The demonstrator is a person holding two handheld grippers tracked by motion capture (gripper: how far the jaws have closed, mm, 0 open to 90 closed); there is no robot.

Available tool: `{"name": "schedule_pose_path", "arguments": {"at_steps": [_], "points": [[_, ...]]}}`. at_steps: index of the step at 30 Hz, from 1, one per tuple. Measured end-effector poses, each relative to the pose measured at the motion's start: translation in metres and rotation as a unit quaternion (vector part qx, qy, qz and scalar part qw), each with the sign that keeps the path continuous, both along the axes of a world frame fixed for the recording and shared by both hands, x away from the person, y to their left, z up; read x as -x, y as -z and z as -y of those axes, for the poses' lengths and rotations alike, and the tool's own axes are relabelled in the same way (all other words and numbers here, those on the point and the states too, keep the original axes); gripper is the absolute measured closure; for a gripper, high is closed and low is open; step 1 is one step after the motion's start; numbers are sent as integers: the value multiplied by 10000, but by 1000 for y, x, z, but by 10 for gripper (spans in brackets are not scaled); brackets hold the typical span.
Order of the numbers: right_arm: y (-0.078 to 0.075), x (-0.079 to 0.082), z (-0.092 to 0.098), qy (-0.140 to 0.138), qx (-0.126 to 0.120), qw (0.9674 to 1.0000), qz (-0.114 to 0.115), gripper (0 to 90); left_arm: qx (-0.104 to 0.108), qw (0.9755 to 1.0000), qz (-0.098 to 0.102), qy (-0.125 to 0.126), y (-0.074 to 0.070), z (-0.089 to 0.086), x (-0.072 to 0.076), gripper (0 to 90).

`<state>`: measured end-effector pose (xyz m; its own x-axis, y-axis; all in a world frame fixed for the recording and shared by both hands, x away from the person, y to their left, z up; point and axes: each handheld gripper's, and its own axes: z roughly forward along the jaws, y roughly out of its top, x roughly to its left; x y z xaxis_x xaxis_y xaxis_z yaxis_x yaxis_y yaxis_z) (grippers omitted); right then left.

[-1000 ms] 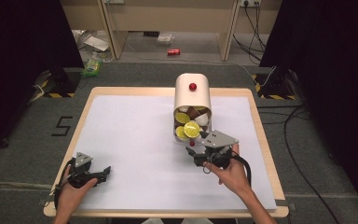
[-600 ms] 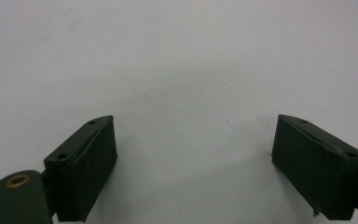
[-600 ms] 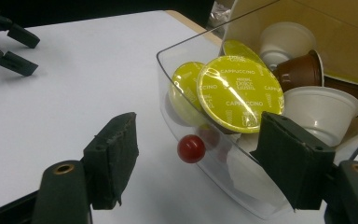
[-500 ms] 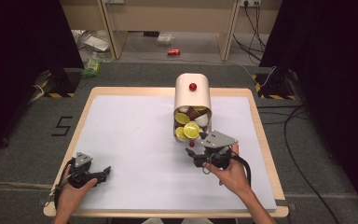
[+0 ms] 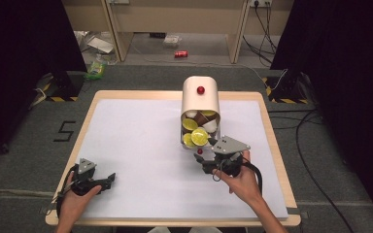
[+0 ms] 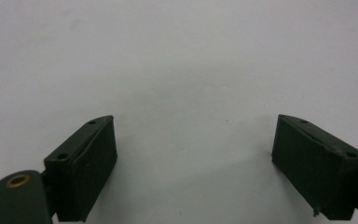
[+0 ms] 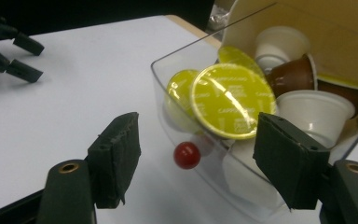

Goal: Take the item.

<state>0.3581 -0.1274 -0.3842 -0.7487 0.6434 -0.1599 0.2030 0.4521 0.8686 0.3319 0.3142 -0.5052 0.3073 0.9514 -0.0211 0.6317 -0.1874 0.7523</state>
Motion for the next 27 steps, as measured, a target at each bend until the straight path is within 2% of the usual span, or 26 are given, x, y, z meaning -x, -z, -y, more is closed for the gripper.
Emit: {"name": "schedule_pose_path", "arguments": {"at_steps": [3,7,11,15,20,27], "points": [[-4,-3,2,69,-88,9999,46,321,16,10000,7,-10,0,0,0,132],[-12,-11,6,144,-337,9993,35,334,2,10000,0,1,0,0,0,132],[-21,-18,2,192,-424,9989,101,337,3,10000,0,0,0,0,0,132],[-24,-24,-8,192,-350,9992,36,337,3,10000,0,0,0,0,0,132],[-18,-35,-19,276,-226,9993,-121,337,2,10000,-1,1,0,0,0,132],[-10,-44,-24,366,-67,9987,-357,333,17,10000,8,-10,0,0,0,132]]}}
